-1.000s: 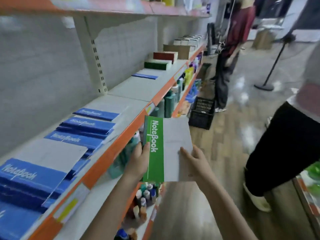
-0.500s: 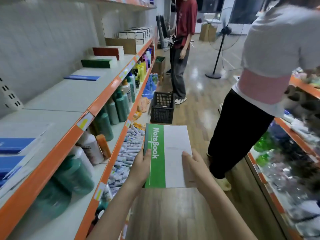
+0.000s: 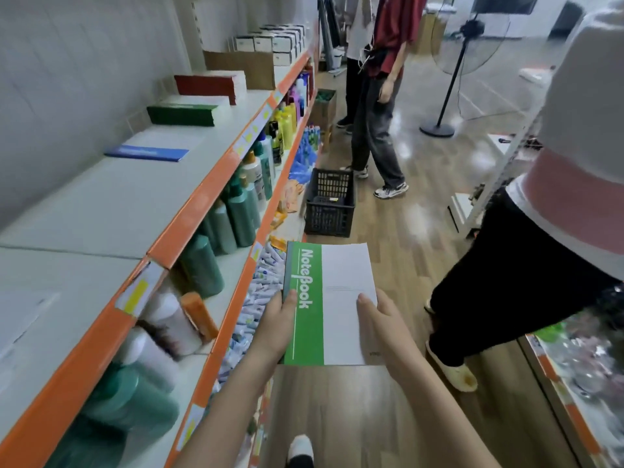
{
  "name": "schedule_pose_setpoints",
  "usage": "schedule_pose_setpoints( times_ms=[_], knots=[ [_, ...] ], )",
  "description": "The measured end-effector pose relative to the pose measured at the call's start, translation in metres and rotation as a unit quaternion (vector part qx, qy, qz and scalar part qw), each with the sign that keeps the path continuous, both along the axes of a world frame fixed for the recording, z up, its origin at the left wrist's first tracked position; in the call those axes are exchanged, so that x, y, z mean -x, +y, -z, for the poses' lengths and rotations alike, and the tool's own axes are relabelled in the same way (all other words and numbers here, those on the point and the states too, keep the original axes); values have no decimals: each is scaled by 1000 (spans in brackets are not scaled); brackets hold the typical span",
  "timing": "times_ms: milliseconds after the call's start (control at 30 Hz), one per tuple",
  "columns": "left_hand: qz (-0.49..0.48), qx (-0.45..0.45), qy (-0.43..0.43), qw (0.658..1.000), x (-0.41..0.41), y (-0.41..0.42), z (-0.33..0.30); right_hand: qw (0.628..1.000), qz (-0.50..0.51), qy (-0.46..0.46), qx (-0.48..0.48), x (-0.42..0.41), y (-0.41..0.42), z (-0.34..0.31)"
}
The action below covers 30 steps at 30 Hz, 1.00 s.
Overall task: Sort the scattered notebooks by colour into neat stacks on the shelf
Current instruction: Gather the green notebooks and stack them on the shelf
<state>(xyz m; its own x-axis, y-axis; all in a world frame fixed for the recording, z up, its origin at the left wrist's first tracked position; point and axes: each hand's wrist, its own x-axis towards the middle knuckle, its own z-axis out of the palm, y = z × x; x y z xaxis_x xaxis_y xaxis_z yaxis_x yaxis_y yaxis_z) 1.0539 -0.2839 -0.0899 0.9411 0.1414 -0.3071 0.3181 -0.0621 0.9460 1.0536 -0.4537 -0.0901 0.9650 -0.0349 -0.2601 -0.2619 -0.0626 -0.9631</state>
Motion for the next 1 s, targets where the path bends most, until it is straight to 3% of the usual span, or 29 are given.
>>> schedule_pose_setpoints(
  times_ms=[500, 1000],
  knots=[
    [8, -9, -52, 999, -224, 43, -22, 1000, 8, -22, -2, -217, 45, -29],
    [-53, 29, -58, 996, -453, 14, -29, 998, -48, -28, -7, -469, 14, -34]
  ],
)
